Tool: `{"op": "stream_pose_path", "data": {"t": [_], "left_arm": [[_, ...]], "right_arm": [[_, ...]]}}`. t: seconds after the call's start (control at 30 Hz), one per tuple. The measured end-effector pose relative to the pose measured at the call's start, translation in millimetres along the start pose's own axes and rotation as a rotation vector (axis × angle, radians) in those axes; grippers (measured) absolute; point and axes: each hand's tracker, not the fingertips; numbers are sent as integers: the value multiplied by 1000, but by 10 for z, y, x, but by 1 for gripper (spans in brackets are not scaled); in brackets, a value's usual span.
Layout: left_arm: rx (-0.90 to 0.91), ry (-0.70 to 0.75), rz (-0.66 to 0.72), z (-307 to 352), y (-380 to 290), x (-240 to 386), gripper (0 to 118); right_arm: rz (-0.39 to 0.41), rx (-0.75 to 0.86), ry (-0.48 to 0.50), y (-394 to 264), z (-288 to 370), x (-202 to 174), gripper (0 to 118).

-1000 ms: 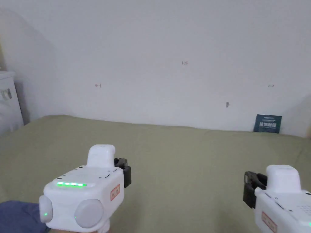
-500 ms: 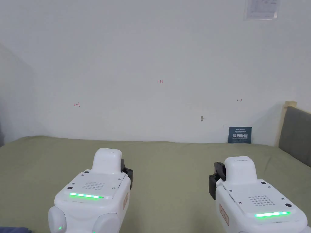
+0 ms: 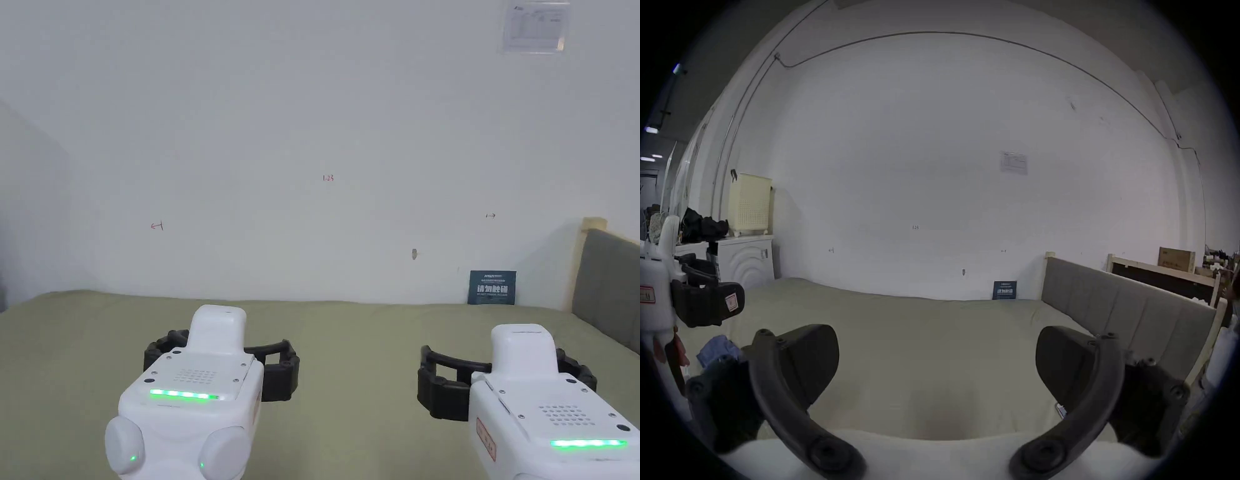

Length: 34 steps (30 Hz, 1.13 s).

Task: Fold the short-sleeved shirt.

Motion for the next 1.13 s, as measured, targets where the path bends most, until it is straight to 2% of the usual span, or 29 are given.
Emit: {"op": "stream_pose_path", "data": {"t": [0.23,0.3,0.37,0.5,0.63,0.7,1.07,1.13], "left_arm": [[15,17,-30,72,108,15,117],[10,-52,-44,129,140,16,117],[54,-145,14,196,153,-31,117],[-59,-240,67,172,250,-93,116],[-8,-82,-21,206,255,-7,116],[17,-75,-64,223,254,7,116],[-34,-79,32,247,354,-63,116],[-49,-17,20,228,334,-63,116]], "right_arm": [[9,-5,-3,37,-43,16,118],[0,-9,7,58,-38,23,118],[-3,-10,14,70,-22,26,118],[0,-11,17,89,-17,19,118],[5,-13,20,105,22,19,118],[10,-12,20,114,35,18,118],[5,-12,39,124,89,-2,118],[7,-18,47,109,97,-19,118]]}}
